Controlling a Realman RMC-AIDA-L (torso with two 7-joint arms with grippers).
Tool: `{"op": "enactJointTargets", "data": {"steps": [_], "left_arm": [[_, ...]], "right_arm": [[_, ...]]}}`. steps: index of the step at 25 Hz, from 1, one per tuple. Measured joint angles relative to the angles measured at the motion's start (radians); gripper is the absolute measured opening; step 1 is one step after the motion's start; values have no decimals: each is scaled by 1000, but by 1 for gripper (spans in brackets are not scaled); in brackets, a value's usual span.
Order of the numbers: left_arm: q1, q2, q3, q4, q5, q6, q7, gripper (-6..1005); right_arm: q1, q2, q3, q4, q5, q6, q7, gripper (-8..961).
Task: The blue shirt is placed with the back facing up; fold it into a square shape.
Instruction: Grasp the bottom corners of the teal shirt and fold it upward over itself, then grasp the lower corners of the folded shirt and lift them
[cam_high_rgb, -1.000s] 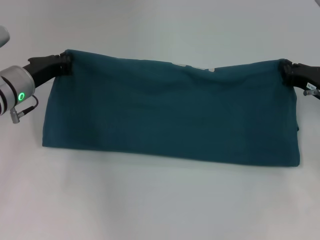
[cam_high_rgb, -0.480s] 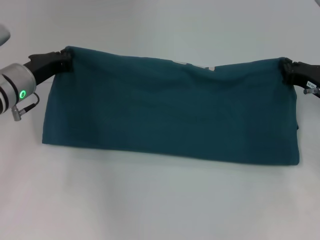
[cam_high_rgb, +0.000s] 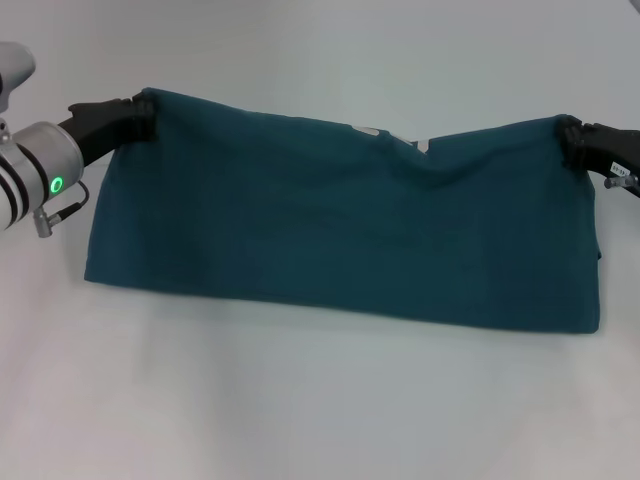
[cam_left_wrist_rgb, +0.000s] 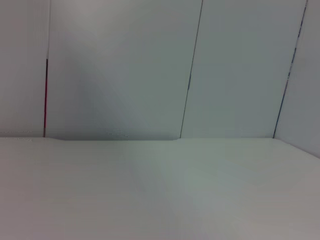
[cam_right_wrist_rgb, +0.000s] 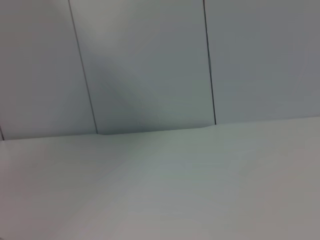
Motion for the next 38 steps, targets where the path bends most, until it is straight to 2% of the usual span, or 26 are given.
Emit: {"op": "enactJointTargets", "data": {"steps": [11, 16, 19, 21, 24, 26, 29, 32, 34, 36, 37, 38], "left_arm": [[-2, -4, 0, 1, -14, -31, 34, 45], [-3, -5, -2, 1, -33, -58, 36, 214], [3, -7, -2, 5, -40, -70, 40, 283], [8, -8, -2, 5, -42, -77, 40, 329], [19, -7, -3, 8, -42, -79, 33, 397], [23, -6, -3, 9, -42, -79, 29, 443], [28, -4, -1, 10, -38, -77, 13, 580], [37, -6, 9, 16, -31, -75, -16, 708], [62, -6, 54, 36, -26, -68, -88, 782], [129, -2, 173, 100, -19, -26, -250, 856], [141, -1, 192, 111, -19, -16, -277, 858], [180, -1, 241, 157, -18, 28, -347, 860]], "right_arm": [[9, 8, 0, 14, 22, 106, -24, 138], [20, 11, 0, 14, 66, 162, -45, 162], [20, 10, 1, 14, 82, 157, -49, 402], [18, 8, 1, 14, 89, 148, -46, 488], [9, -3, -1, 14, 88, 131, -18, 618], [3, -11, -18, 14, 85, 126, 11, 667], [-15, -25, -93, 10, 83, 127, 102, 740], [-30, -32, -154, 1, 83, 120, 173, 739], [-52, -46, -223, -8, 83, 88, 256, 739], [-80, -64, -293, -27, 83, 29, 359, 739], [-96, -73, -325, -41, 83, -7, 413, 738], [-115, -81, -353, -59, 82, -47, 459, 738]]}}
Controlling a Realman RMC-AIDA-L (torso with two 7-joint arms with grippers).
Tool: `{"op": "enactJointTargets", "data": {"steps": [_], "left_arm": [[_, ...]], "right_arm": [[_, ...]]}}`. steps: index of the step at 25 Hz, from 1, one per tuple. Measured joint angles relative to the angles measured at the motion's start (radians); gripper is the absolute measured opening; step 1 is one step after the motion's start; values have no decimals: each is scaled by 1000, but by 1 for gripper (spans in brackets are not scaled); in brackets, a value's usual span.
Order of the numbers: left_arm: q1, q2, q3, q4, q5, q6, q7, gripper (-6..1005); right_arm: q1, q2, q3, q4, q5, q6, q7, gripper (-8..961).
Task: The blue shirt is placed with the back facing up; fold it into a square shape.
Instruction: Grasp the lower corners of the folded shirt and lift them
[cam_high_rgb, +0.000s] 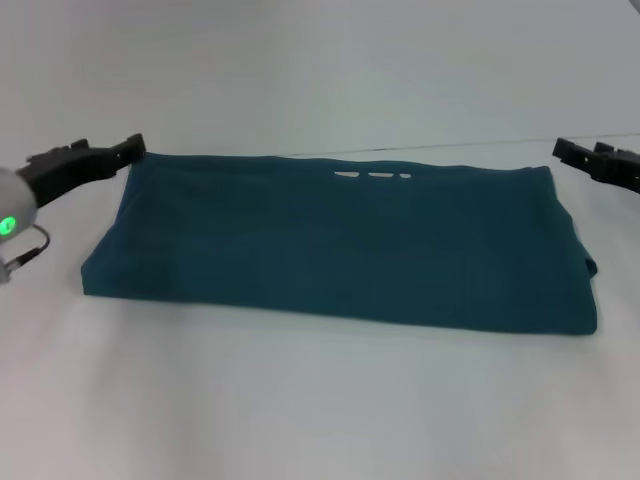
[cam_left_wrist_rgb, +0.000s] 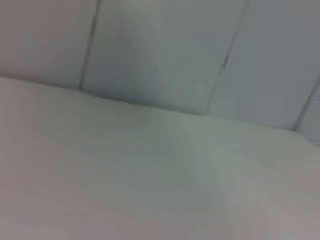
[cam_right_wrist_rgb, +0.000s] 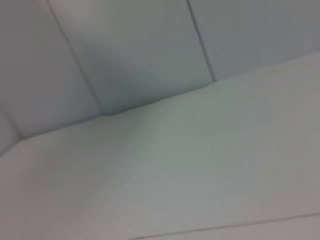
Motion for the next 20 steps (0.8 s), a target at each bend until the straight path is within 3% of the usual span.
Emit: {"op": "enactJointTargets", "data": {"steps": [3, 7, 16, 20], "left_arm": [[92, 0, 65, 106, 1, 104, -133, 864], [172, 2, 78, 190, 38, 218, -266, 862], [200, -4, 79, 196, 246, 261, -324, 859], [208, -6, 80, 199, 274, 264, -318, 858]], "right_arm": [[-52, -20, -51, -59, 0, -121, 112, 738], [-112, -46, -97, -126, -17, -246, 238, 737], [-151, -83, -88, -215, -176, -461, 422, 735], [-153, -88, -86, -233, -218, -515, 465, 734]]}}
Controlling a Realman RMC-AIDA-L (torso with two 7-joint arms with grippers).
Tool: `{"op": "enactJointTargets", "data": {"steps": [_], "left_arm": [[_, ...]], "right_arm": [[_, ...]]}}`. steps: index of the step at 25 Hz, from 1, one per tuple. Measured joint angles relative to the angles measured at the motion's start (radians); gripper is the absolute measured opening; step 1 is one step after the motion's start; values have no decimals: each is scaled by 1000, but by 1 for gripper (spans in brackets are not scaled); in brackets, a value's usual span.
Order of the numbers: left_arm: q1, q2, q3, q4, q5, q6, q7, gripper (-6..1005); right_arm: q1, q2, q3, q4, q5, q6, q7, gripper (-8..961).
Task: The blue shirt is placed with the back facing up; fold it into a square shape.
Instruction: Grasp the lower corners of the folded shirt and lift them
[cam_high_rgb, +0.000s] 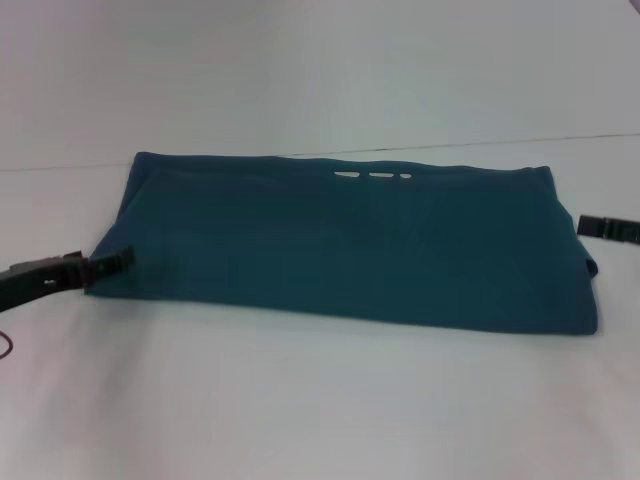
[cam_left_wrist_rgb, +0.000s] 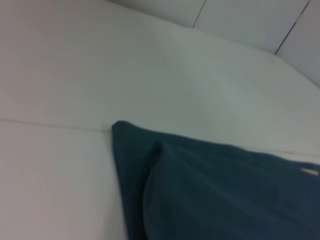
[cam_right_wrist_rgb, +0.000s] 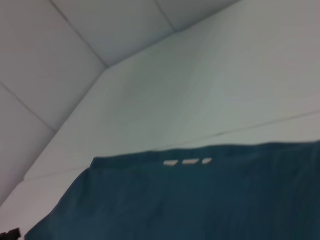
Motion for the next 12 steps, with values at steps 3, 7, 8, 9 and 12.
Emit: {"op": "enactJointTargets", "data": {"steps": [3, 7, 8, 9, 12], "left_arm": [[3, -2, -1, 2, 13, -6, 19, 857], [4, -2, -4, 4, 15, -27, 49, 856], [2, -2, -2, 4, 15, -34, 54, 855], [0, -2, 0, 4, 15, -44, 59, 855], [-9, -1, 7, -2, 31, -76, 69, 854]], "right_arm": [[0, -1, 0, -7, -38, -12, 27, 734], [1, -1, 7, -5, -58, -10, 42, 733], [1, -1, 7, -5, -58, -10, 42, 733], [2, -1, 8, -5, -58, -10, 45, 733], [6, -1, 11, -6, -58, -15, 61, 733]]}}
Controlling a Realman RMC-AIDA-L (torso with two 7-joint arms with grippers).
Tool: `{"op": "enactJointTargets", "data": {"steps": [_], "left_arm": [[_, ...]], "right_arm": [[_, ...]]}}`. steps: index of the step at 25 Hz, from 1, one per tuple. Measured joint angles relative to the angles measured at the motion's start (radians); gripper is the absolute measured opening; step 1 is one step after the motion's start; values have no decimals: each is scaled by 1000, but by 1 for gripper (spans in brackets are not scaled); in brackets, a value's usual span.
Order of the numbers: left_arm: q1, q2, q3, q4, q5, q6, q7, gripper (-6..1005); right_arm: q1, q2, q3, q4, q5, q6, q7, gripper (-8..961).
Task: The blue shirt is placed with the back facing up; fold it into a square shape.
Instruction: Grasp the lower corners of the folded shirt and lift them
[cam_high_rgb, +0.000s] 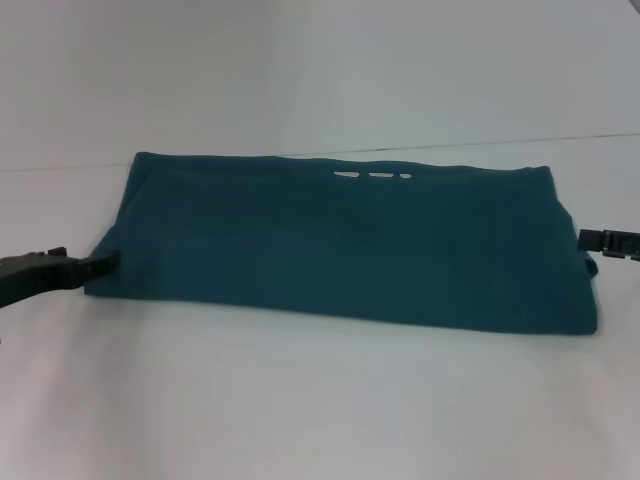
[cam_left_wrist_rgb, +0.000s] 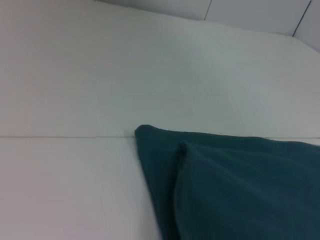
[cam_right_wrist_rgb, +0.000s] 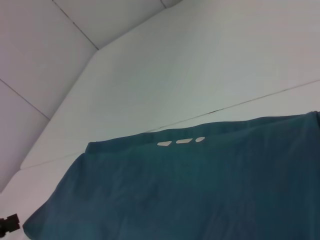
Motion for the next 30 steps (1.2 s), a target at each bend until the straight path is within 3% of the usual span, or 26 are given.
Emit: {"op": "enactJointTargets", "data": {"steps": [10, 30], "left_arm": [[-11, -10, 54, -29, 34, -68, 28, 851], [-12, -20, 103, -12, 77, -44, 35, 844]], "right_arm": [[5, 2, 0, -2, 1, 0, 2, 735], [-5, 5, 22, 3, 2, 4, -5, 734]]}}
